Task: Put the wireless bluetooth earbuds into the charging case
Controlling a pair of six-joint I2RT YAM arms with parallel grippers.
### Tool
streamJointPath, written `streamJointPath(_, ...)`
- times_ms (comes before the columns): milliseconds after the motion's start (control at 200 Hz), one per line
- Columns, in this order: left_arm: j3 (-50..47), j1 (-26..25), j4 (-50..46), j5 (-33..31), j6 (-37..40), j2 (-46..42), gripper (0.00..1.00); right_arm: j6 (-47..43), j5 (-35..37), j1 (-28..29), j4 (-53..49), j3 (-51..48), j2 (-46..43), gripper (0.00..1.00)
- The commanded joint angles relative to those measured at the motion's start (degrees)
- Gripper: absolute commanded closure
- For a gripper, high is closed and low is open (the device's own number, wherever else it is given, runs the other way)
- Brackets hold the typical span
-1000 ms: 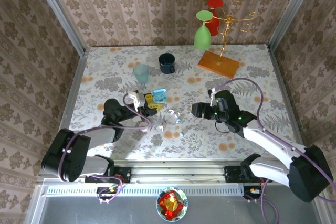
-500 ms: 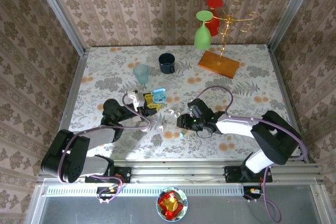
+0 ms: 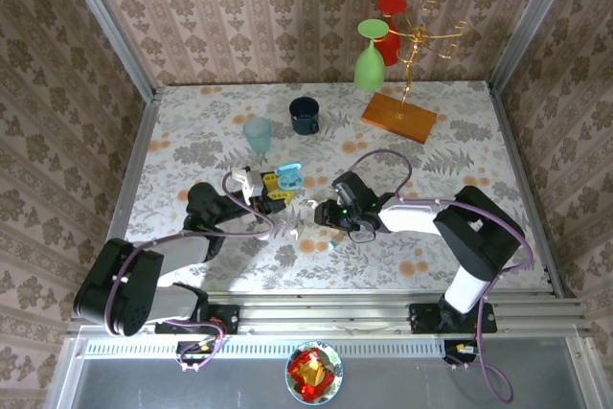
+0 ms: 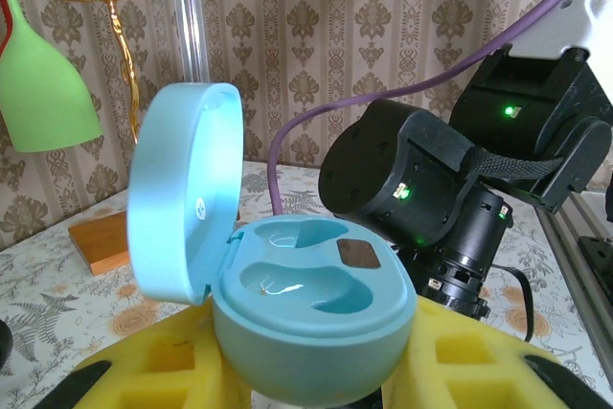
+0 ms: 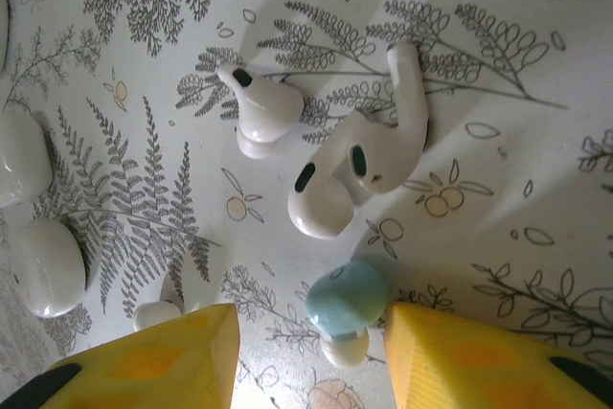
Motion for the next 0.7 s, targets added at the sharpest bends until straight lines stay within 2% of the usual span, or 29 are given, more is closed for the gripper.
streamJointPath(0,-0.51,0.43,2.61,0.66,-0.85,-1.75,0.73,-2.2,1.35,-1.51,-1.98,2.35,1.75,0.54)
streamJointPath(430,-1.39,2.08,2.83,-1.33,0.35,-2.11,0.73,-5.89,-5.91,-2.8,-4.43,8.44,4.09,0.58)
streamJointPath(580,-1.26,3.38,2.91,-2.3,0.41,-2.1,0.73,-7.28,1.19,-2.64,-11.4,9.18,1.39,0.58)
streamJointPath(695,-1.0,3.95,2.81,-2.31,0.48,-2.37,0.73,-4.7,2.17,-2.38,-11.22,6.46,-0.77,0.58)
